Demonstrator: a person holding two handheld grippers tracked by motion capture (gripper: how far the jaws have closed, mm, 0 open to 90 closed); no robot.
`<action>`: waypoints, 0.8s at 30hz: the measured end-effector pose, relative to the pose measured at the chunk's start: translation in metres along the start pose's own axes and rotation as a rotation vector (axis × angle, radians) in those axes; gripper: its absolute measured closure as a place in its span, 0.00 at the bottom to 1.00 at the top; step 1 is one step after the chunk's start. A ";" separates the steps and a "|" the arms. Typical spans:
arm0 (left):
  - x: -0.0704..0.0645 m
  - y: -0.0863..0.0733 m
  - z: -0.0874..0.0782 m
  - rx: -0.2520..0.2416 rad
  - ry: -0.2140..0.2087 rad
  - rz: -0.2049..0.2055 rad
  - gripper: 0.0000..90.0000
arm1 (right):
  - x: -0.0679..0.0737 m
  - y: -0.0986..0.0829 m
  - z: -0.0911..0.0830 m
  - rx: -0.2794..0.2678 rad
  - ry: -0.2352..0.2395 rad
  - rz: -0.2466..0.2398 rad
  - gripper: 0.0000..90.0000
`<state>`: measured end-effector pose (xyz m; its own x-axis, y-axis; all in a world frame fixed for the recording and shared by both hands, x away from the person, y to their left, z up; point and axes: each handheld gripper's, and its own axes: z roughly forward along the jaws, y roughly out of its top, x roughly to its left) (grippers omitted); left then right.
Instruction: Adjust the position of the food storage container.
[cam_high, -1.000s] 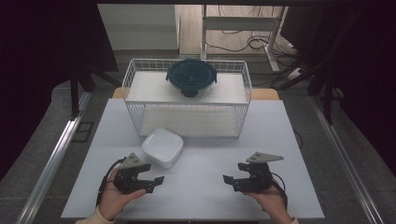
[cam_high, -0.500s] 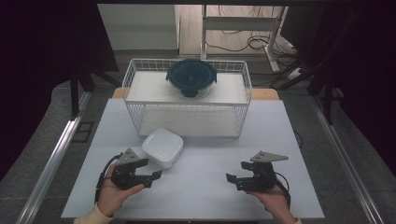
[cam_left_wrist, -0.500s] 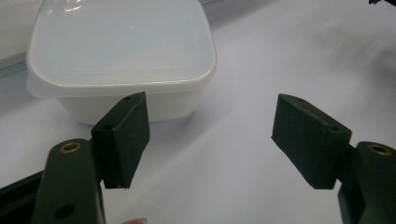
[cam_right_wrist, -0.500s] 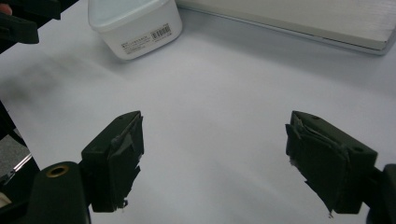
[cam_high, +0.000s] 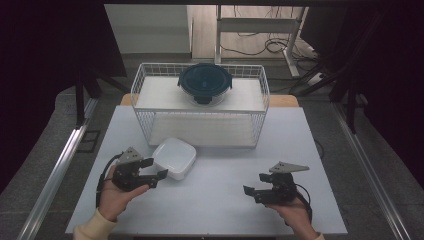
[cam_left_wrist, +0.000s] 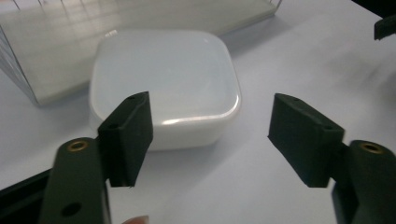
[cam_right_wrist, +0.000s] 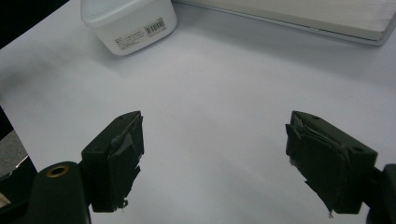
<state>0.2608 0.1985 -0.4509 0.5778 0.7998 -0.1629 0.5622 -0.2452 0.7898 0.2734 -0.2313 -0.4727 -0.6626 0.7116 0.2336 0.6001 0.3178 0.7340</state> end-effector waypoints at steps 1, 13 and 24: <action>0.003 0.005 0.000 -0.003 0.005 0.014 0.38 | 0.000 0.000 -0.001 -0.003 -0.002 -0.001 0.21; 0.059 0.044 0.035 0.086 0.065 -0.008 0.69 | -0.004 -0.003 -0.001 0.008 -0.016 0.013 0.21; 0.085 0.040 0.064 0.195 0.144 -0.014 0.98 | -0.006 -0.006 0.001 0.020 -0.026 0.016 0.21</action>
<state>0.3702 0.2216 -0.4707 0.4867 0.8703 -0.0757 0.6809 -0.3237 0.6570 0.2743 -0.2367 -0.4787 -0.6412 0.7328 0.2279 0.6192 0.3187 0.7176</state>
